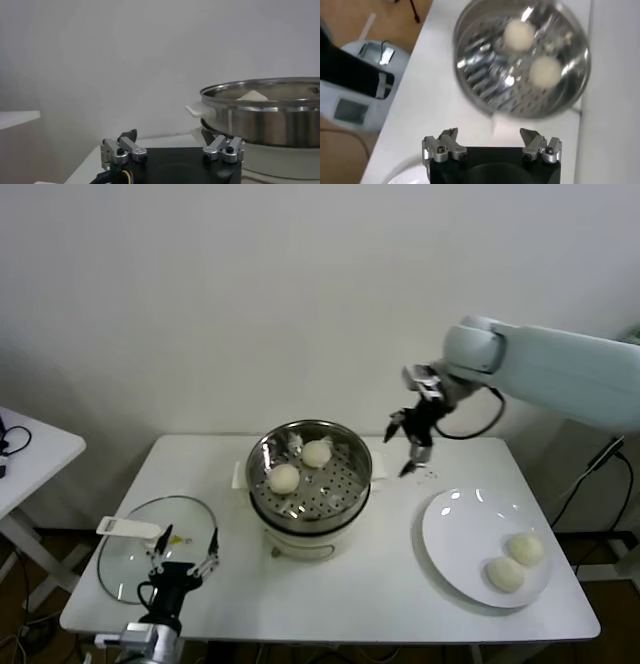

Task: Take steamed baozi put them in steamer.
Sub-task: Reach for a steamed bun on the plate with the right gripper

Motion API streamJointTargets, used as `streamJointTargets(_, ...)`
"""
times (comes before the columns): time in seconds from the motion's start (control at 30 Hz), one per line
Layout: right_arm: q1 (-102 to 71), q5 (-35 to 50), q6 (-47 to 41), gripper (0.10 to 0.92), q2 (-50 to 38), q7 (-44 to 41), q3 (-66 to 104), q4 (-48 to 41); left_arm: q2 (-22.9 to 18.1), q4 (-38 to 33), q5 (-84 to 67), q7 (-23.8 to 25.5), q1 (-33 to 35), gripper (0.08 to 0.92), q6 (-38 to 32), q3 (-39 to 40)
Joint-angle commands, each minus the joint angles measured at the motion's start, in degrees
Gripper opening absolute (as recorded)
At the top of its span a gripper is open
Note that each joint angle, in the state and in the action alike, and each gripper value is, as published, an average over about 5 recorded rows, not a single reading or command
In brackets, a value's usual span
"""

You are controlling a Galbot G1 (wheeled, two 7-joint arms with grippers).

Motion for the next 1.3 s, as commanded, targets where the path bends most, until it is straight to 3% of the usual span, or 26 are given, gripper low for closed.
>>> streamJointTargets(0.03,-15.14,-17.86,2.42,0.823,-22.89,-2.63,11.13,7.56,0.26,-0.71,-2.04,0.21,0.97,0.823,-0.47,0.23)
streamJointTargets(0.47,-47.79,-28.15,3.24,0.823,-26.78,-1.41,36.91,4.12,-0.76,-2.47,-1.03,0.65,3.48,0.823,-1.25,1.17)
streamJointTargets(1.3,-54.34,-31.44,3.55,0.823,-18.72,1.63,39.91,-3.43,-1.14,-0.78,-1.66,0.64,3.8,0.823,-1.58,0.6)
